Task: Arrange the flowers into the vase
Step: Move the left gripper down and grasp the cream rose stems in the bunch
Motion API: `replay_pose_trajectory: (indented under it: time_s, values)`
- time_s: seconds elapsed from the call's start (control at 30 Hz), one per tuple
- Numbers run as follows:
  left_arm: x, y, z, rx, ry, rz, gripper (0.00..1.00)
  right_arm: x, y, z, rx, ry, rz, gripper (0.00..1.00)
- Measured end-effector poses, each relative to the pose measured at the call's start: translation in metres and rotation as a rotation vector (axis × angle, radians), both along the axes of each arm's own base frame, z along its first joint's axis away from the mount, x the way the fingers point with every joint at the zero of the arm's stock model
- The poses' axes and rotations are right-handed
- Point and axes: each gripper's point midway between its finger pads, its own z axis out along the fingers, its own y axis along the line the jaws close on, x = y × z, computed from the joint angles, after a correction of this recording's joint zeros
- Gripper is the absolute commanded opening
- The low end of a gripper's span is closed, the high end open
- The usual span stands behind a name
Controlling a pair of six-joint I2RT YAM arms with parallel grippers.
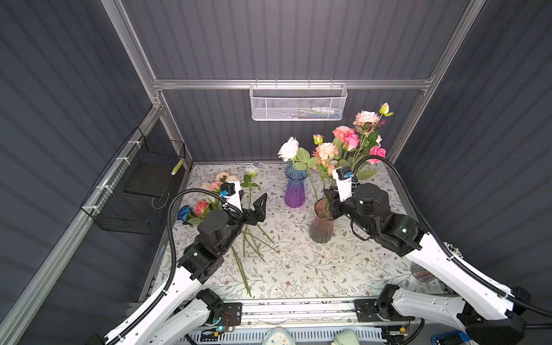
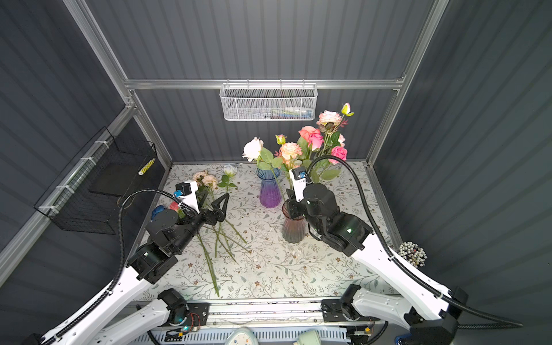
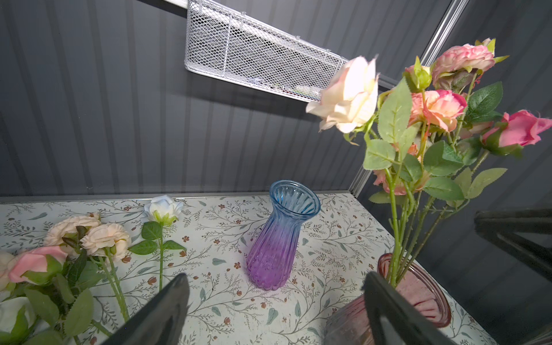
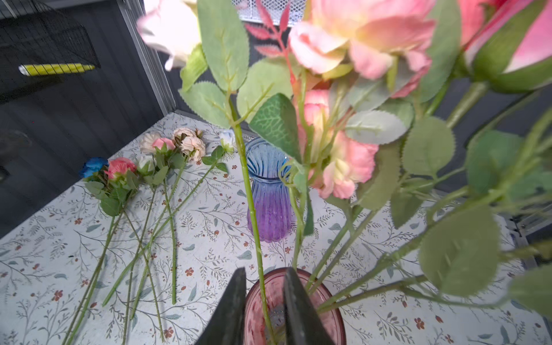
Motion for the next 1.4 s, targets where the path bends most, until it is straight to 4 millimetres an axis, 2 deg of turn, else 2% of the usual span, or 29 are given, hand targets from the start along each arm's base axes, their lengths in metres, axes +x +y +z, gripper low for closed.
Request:
replay_pose_trajectory:
  time_s: [0.33, 0.5, 0.67, 0.83, 0.9, 1.0, 1.07, 1.13, 1.23, 1.33, 1.4]
  values:
    - [0.010, 0.004, -0.016, 0.023, 0.050, 0.057, 0.92, -0.013, 0.002, 0.014, 0.065, 0.025, 0.050, 0.40]
    - [0.017, 0.011, -0.021, 0.007, 0.073, 0.120, 0.92, -0.028, -0.006, 0.041, 0.128, 0.047, 0.062, 0.49]
    - [0.020, 0.019, -0.024, -0.010, 0.083, 0.170, 0.92, -0.048, -0.030, 0.068, 0.193, 0.080, 0.027, 0.52]
    - [0.022, 0.032, -0.036, -0.017, 0.115, 0.247, 0.91, -0.064, -0.051, 0.061, 0.197, 0.127, -0.007, 0.50]
    - [0.024, 0.042, -0.043, -0.029, 0.144, 0.314, 0.82, -0.066, -0.048, 0.057, 0.200, 0.144, 0.004, 0.46]
    - [0.034, 0.051, -0.071, 0.013, 0.228, 0.412, 0.63, -0.062, -0.034, 0.041, 0.191, 0.189, 0.035, 0.42]
    - [0.049, 0.053, -0.095, 0.079, 0.314, 0.465, 0.56, -0.056, -0.020, 0.025, 0.180, 0.227, 0.060, 0.41]
    - [0.068, 0.055, -0.122, 0.137, 0.407, 0.498, 0.54, -0.050, -0.004, 0.010, 0.164, 0.264, 0.086, 0.41]
    - [0.095, 0.080, -0.168, 0.164, 0.564, 0.566, 0.52, -0.044, 0.011, -0.008, 0.145, 0.302, 0.114, 0.42]
    - [0.113, 0.105, -0.210, 0.184, 0.713, 0.619, 0.51, -0.044, 0.015, -0.009, 0.156, 0.295, 0.136, 0.43]
    - [0.126, 0.110, -0.231, 0.205, 0.796, 0.625, 0.49, -0.046, 0.014, -0.006, 0.171, 0.277, 0.146, 0.43]
